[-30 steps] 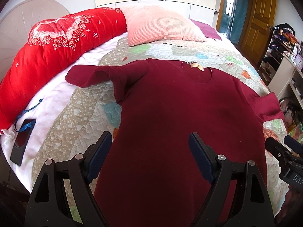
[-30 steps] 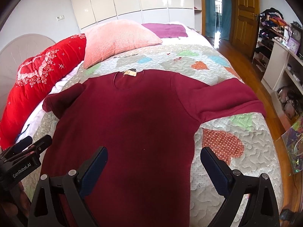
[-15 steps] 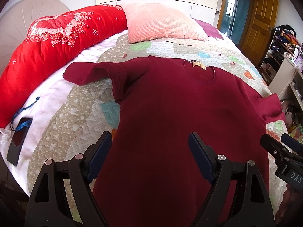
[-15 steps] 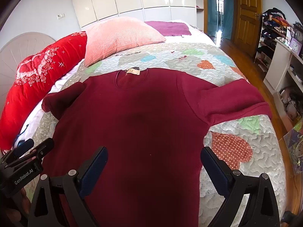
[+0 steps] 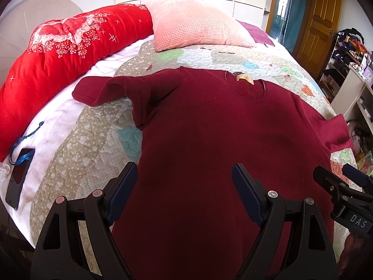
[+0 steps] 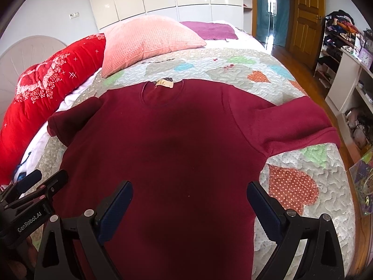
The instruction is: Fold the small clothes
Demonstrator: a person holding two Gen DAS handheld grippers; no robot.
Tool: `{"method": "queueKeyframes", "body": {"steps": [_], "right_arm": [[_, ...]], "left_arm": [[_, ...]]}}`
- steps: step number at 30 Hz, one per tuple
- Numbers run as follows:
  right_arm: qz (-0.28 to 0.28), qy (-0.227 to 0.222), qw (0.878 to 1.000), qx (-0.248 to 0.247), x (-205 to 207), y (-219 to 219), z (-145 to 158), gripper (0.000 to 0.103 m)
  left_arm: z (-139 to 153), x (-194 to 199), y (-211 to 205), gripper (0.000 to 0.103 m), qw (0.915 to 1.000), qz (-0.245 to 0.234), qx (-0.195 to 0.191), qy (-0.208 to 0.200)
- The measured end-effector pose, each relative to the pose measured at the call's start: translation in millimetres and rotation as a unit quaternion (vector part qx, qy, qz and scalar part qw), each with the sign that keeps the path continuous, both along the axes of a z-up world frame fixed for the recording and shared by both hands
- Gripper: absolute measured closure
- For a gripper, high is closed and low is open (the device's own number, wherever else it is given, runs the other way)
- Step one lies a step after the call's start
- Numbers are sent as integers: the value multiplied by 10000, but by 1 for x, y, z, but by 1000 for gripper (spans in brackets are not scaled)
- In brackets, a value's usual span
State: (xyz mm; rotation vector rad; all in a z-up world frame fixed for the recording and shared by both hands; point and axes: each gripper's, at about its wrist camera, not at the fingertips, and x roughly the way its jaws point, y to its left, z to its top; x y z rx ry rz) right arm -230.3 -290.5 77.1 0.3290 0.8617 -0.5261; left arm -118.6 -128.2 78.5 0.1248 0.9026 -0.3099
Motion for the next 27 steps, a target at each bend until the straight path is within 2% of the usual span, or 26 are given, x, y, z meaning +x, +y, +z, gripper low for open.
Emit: {"method": "queueKeyframes", "body": {"steps": [12,24,27], "right_arm": [[29,37,10000,25,21,-1,-6,6],[111,98,9998,98,61,-1,-19,6],[172,102,9998,79,71,-1,-22,6]], "left_arm": [[-7,16,2,20,9999,56,-78,113],[-14,48,8,20,9997,188,-48,146],[-16,61,15,20,9993,205,-144,268]]}}
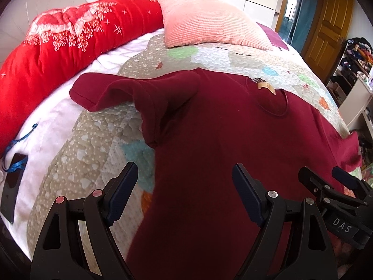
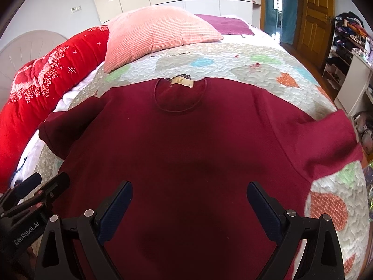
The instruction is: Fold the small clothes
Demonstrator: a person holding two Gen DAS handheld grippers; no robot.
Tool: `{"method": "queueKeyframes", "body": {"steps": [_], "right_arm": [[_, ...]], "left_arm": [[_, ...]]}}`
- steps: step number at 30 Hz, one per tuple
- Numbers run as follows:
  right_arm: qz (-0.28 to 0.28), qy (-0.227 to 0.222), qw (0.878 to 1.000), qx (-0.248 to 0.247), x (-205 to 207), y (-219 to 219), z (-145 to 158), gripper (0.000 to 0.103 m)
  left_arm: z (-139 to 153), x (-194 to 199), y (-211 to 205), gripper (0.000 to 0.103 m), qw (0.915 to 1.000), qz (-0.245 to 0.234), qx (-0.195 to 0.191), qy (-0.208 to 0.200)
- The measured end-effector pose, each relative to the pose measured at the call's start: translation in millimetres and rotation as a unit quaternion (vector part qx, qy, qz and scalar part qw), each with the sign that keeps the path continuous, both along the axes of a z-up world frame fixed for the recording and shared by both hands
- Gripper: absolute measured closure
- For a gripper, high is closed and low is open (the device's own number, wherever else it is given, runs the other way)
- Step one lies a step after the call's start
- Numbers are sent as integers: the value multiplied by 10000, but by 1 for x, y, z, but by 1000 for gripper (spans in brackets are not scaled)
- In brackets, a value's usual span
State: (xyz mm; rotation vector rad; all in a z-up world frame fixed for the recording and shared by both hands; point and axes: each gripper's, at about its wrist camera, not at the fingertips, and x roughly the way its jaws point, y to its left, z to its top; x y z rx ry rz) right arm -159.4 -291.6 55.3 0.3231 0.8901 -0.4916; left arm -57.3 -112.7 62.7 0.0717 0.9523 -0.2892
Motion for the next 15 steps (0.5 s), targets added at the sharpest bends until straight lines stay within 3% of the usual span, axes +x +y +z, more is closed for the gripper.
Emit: {"method": "queueKeyframes", "body": {"steps": [7,11,15], "right_arm": [[239,-88,9996,87,35,5,-2,6],[528,-185,9984,94,62,14,-2,6],[811,-149,9966,30,84,23,-9,15]], "left_arm": [[6,55,68,20,9958,682,-566,228],[-2,97,112,20,9885,1384,-571,201],[-24,145,143,20,9794,1854,-694,396]]}}
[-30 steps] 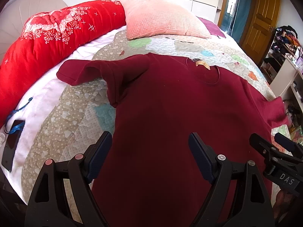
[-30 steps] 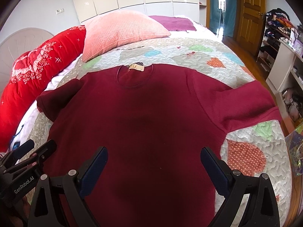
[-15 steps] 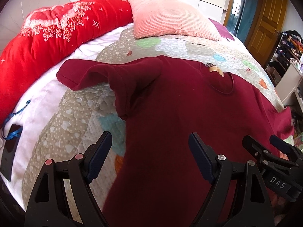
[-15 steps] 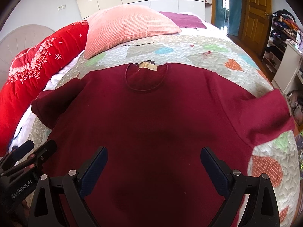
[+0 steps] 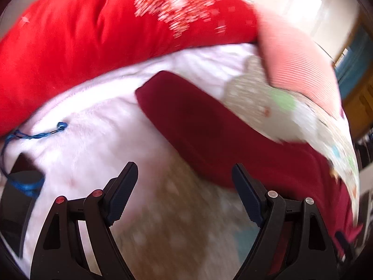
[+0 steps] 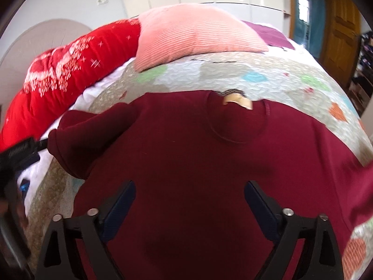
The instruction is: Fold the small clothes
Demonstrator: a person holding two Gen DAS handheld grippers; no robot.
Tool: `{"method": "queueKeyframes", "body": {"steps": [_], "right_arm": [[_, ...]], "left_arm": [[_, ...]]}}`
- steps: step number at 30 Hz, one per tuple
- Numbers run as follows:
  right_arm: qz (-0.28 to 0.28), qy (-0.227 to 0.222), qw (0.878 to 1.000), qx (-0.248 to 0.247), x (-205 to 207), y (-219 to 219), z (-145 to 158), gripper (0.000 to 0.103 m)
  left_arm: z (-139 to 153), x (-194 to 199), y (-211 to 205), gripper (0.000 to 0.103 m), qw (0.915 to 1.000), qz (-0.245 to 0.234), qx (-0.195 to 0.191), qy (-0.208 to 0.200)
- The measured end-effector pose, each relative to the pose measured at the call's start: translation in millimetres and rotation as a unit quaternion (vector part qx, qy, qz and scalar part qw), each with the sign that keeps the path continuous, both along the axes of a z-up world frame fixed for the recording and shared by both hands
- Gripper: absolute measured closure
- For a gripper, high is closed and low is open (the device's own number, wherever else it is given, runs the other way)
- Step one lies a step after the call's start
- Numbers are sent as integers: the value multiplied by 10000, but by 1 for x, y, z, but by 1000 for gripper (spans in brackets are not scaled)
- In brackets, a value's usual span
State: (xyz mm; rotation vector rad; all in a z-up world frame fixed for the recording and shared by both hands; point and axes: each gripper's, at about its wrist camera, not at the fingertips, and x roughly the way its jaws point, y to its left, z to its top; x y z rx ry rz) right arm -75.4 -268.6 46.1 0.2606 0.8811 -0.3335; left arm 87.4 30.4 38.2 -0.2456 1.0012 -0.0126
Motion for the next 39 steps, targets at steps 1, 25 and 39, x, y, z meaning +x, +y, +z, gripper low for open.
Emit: {"method": "queueKeyframes", "body": {"steps": [1,25,39], "right_arm": [[58,52,10000,11,6,2,-4,17],[-77,-124,9996,238,1,-20,1,19],[-1090,-562,9924,110,-86,-105,47,19]], "left_arm": [[-5,8,5,21,9999,78,-93,24],[124,38,13,96,9881,-113,57,-1533],[168,-98,-209,96,9334,-2854,-891,-1982]]}}
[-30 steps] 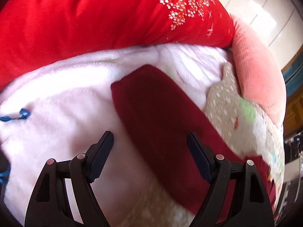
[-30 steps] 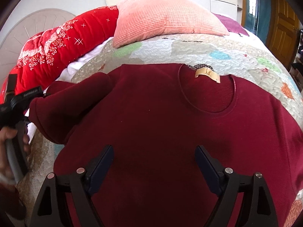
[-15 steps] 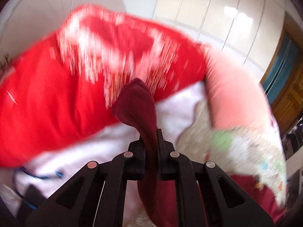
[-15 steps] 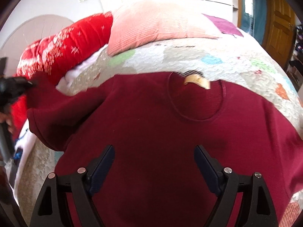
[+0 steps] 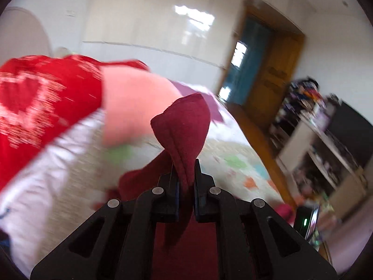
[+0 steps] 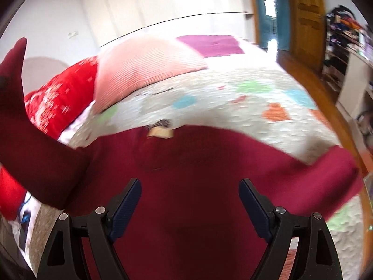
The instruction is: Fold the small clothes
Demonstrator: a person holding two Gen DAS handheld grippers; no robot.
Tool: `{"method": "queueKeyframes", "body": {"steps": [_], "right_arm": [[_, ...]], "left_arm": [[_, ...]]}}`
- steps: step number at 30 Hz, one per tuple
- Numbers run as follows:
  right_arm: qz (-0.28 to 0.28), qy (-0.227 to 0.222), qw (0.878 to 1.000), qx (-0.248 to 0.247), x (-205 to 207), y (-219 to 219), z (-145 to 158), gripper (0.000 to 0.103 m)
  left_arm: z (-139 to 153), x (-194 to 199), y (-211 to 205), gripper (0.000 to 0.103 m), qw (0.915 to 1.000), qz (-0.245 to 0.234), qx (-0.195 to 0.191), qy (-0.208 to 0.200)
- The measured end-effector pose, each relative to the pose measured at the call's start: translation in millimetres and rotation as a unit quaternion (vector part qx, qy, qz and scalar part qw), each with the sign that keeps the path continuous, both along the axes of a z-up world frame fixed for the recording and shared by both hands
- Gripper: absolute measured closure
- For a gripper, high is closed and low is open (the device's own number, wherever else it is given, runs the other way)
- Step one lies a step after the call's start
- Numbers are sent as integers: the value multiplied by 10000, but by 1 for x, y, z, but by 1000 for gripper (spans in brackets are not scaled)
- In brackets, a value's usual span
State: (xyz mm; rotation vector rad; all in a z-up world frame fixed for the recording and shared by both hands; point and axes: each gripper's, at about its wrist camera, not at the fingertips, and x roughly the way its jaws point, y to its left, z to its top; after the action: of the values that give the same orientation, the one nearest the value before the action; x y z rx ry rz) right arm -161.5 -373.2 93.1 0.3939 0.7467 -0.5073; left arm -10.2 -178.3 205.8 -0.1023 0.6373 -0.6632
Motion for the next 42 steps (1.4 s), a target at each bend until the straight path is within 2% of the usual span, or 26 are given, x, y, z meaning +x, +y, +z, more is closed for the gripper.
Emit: {"method": "queueKeyframes", "body": {"steps": [6,11,15,16,17,19,22,25,28,33,36,38,39,42], "right_arm": [[-444,73,9989,90,-35,-39,-6,19],[-612,201,9977,199,-53,-58,-18,19],[-723,225,9967,282,-60,-66,-23,19],[-745,222,9965,322,-61,-68,-23,19],[-764,209,9962,366,-62,-69,-23,19],[-785,188,9958,430,-63,-69,-24,19],[-781,152,9952,571,-63,-68,-23,19],[-752,100,9952,623,-61,-66,-21,19],[-561,62,9960,694,-55,-62,-20,19],[-252,314,9984,397,-30,-57,-29,19],[-117,555,9983,158,-9,-60,-39,19],[0,633,9980,-62,5,-64,-46,19],[57,656,9978,-106,10,-67,-49,21],[272,772,9966,86,27,-75,-65,37]], "left_arm": [[-79,-14,-79,96,9976,-333,301,533],[-122,-21,-108,96,9937,-580,351,896],[-138,-19,-122,94,9908,-756,334,1067],[-142,-18,-123,87,9890,-845,352,1158],[-148,-18,-125,74,9869,-936,367,1262],[-157,-16,-125,55,9809,-1175,355,1506],[-149,-24,-115,49,9766,-1420,377,1569],[-132,-34,-94,41,9770,-1585,446,1353],[-123,-36,-56,38,9824,-1288,586,1222],[-136,-24,14,38,9847,-429,521,1608],[-148,-22,43,38,9826,126,459,1793],[-158,-18,58,38,9788,428,200,1994],[-160,-17,63,38,9767,507,76,2085],[-168,-12,64,38,9741,666,-76,2159]]}}
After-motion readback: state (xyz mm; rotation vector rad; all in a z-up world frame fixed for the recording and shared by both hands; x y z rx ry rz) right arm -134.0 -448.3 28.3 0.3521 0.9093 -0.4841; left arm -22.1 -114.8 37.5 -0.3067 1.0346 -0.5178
